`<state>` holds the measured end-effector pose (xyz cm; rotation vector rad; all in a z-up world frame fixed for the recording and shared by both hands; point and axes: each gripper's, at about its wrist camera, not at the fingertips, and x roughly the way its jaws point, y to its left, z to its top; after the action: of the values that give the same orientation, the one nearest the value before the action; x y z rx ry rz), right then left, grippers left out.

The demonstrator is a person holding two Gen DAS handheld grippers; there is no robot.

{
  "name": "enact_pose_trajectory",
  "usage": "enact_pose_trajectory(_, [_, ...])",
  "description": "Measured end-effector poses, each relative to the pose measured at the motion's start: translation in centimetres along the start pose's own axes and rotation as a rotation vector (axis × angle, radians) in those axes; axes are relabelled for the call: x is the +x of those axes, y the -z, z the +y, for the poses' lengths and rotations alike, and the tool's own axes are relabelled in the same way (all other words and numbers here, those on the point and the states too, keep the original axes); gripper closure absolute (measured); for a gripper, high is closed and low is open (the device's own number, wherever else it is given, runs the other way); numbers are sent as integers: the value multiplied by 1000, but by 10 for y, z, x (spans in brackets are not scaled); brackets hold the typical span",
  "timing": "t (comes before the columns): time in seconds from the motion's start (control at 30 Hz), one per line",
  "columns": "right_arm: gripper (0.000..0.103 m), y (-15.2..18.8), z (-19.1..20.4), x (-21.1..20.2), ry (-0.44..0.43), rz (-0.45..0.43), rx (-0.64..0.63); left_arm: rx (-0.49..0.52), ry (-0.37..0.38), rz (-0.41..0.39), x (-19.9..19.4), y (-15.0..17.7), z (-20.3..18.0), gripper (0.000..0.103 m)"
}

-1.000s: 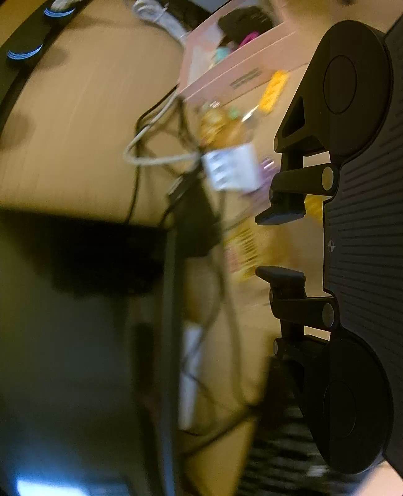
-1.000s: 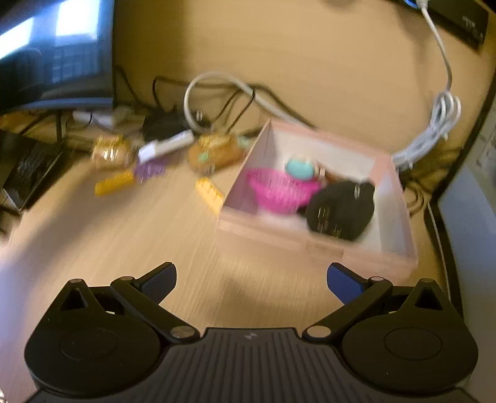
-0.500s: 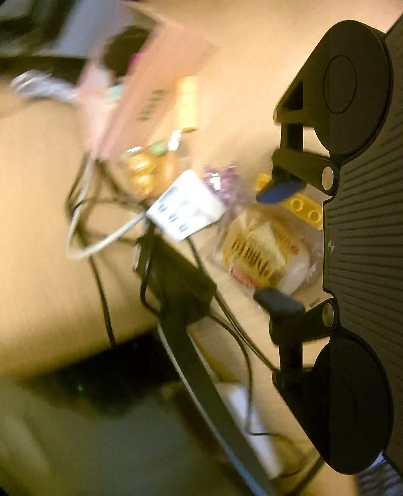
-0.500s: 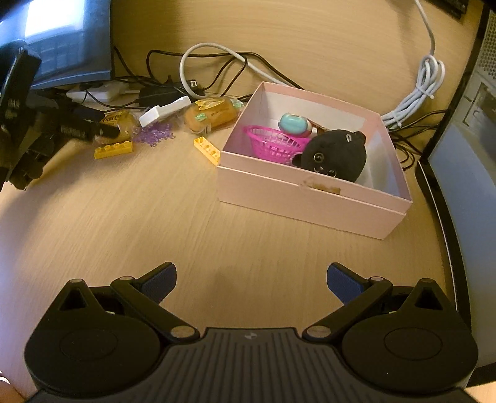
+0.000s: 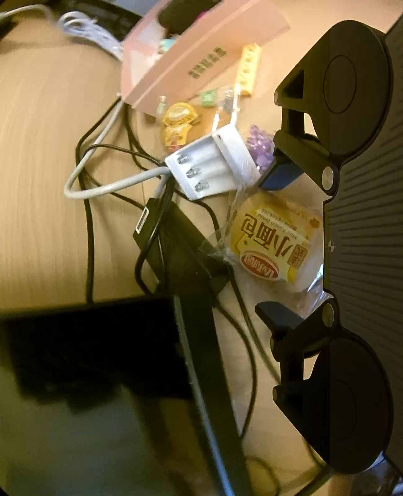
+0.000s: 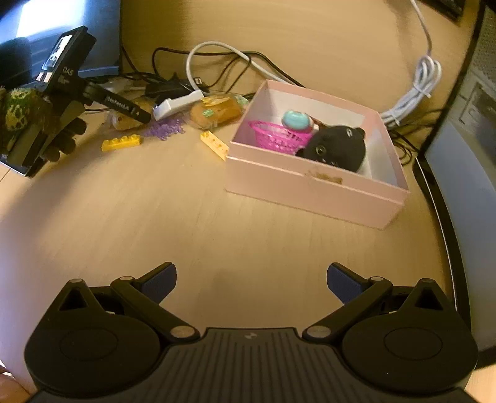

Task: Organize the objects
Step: 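Grasp the bread bun packet with the left tool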

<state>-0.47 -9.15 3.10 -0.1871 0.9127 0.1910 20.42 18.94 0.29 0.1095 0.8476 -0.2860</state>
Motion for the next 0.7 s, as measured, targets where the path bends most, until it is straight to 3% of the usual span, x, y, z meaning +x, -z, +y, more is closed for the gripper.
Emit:
enact_pose_trajectory(0.03, [0, 2, -2, -1, 1, 1, 4, -13, 12, -2, -2, 1, 0, 35])
enact_pose_trajectory(0.13, [0, 5, -7, -4, -1, -1, 7, -59, 1, -7, -17, 5, -6, 44])
enact_pose_trajectory(0.33, [0, 4, -11, 0, -31, -7, 5, -188, 57, -20, -64, 36, -27, 45])
enact_pose_trajectory(0.5, [0, -6, -1, 6, -87, -34, -31, -378, 68, -27, -113, 78, -42, 46])
enact_pose_trajectory(0.7, [0, -31, 29, 22, -179, -63, -96, -478, -48, -9, -166, 119, -54, 46])
